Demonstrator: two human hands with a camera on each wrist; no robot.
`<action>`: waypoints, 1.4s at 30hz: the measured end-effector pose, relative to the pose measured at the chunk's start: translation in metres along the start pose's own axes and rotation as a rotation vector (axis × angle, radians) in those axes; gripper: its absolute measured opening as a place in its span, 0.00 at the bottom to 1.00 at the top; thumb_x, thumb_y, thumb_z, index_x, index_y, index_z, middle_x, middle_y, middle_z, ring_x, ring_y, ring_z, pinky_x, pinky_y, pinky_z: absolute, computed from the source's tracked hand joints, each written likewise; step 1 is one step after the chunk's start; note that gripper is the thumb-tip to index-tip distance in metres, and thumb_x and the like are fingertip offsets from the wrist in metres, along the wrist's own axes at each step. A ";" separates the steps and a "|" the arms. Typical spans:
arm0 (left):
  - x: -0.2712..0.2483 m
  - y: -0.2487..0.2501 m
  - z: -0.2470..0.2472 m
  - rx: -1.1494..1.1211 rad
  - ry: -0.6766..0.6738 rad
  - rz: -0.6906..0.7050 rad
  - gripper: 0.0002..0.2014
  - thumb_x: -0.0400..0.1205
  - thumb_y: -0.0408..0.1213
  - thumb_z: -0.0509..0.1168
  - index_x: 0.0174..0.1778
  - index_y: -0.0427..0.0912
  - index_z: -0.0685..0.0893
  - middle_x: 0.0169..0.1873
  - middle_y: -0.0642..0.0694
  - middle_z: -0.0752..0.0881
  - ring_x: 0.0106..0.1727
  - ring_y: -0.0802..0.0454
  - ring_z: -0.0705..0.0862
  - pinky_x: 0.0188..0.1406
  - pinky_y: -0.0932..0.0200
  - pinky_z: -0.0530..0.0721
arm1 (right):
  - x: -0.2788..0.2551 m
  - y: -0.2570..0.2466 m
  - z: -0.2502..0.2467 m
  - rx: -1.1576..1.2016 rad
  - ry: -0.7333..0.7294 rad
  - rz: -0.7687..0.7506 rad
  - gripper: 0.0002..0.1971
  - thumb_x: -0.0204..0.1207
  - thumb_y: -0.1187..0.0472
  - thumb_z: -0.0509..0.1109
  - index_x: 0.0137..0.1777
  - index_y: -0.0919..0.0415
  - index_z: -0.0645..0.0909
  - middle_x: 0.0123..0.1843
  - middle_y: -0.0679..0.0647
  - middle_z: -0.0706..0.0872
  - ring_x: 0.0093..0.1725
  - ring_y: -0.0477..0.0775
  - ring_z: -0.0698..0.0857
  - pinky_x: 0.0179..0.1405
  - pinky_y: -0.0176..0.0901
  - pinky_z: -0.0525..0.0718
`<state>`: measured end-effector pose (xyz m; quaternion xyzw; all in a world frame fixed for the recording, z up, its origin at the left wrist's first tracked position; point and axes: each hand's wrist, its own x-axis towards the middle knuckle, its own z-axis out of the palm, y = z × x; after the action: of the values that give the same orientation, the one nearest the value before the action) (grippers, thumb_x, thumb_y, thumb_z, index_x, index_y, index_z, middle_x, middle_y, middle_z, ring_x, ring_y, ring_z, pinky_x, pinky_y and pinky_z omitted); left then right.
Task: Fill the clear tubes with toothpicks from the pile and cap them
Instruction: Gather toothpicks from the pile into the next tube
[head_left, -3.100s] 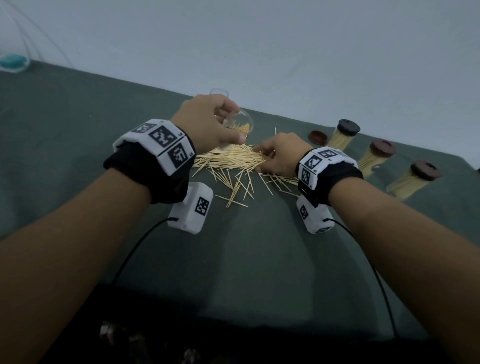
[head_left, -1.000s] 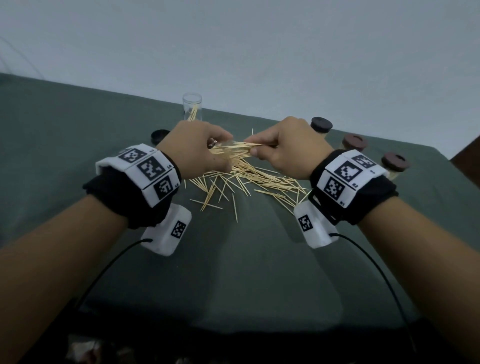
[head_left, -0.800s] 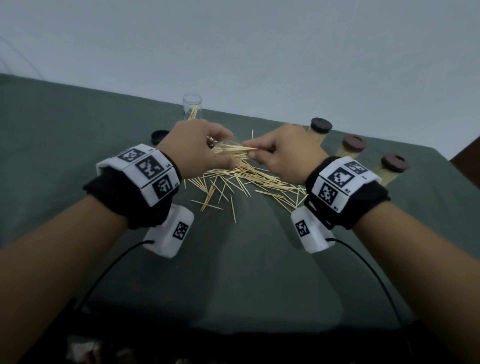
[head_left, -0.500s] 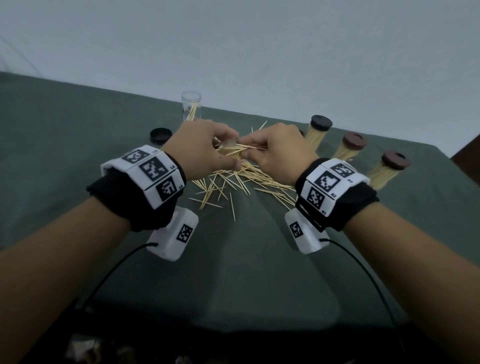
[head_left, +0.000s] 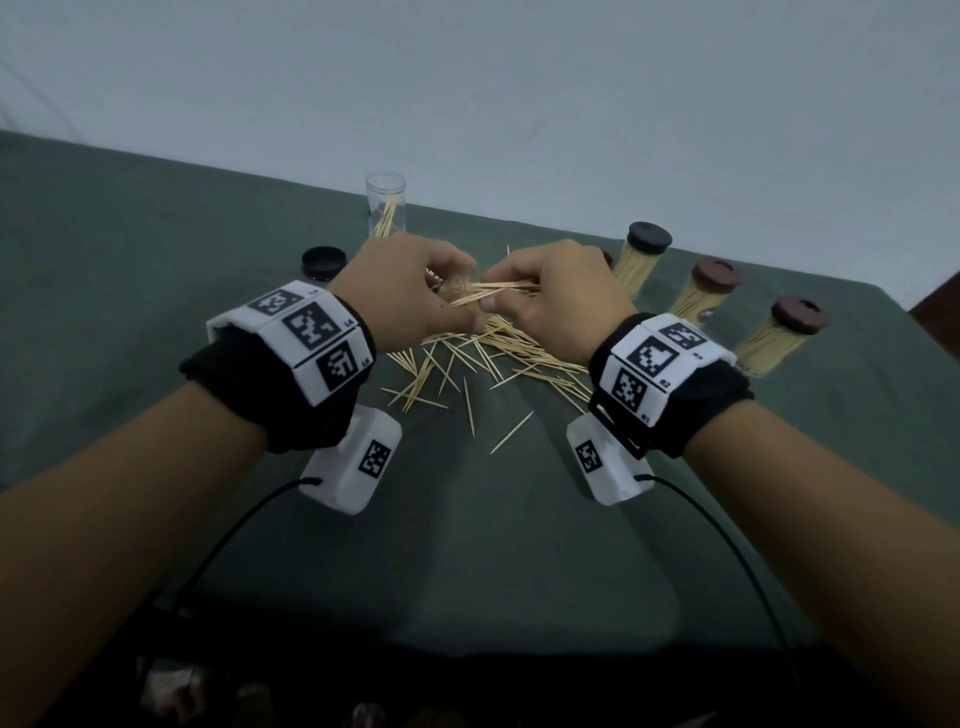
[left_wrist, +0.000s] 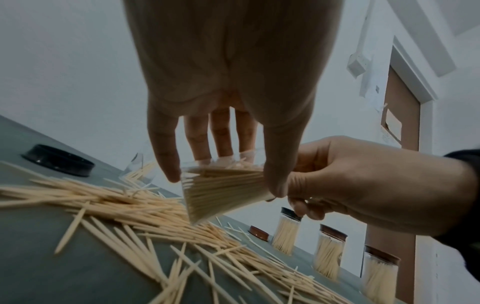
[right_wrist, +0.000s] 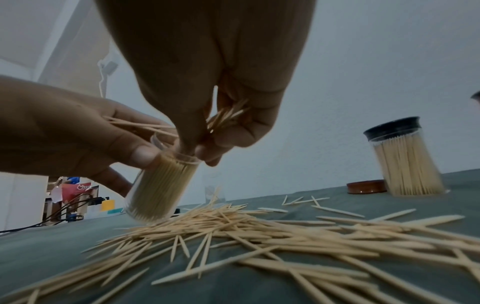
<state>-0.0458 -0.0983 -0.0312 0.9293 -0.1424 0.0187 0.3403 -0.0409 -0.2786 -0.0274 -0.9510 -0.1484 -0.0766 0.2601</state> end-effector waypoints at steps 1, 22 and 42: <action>0.000 0.000 -0.001 -0.003 0.005 -0.003 0.26 0.70 0.52 0.79 0.64 0.53 0.85 0.49 0.59 0.85 0.52 0.61 0.84 0.41 0.76 0.70 | 0.000 0.000 0.000 0.008 0.013 0.003 0.05 0.73 0.53 0.77 0.48 0.45 0.90 0.37 0.43 0.86 0.36 0.39 0.81 0.31 0.18 0.70; 0.002 -0.002 0.000 -0.032 0.000 -0.028 0.26 0.68 0.53 0.80 0.62 0.55 0.86 0.46 0.62 0.86 0.47 0.69 0.83 0.38 0.78 0.70 | 0.002 -0.001 -0.005 -0.054 -0.017 -0.082 0.13 0.75 0.58 0.77 0.59 0.48 0.89 0.52 0.45 0.88 0.46 0.37 0.80 0.39 0.18 0.69; 0.001 -0.003 0.000 -0.041 -0.016 -0.008 0.29 0.69 0.54 0.79 0.66 0.54 0.84 0.52 0.59 0.86 0.51 0.63 0.84 0.38 0.81 0.69 | 0.001 -0.004 0.001 0.009 0.076 -0.106 0.07 0.74 0.60 0.77 0.50 0.53 0.92 0.44 0.45 0.89 0.41 0.37 0.83 0.41 0.17 0.72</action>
<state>-0.0436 -0.0963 -0.0332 0.9227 -0.1418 0.0069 0.3584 -0.0407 -0.2750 -0.0258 -0.9370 -0.1889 -0.1256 0.2656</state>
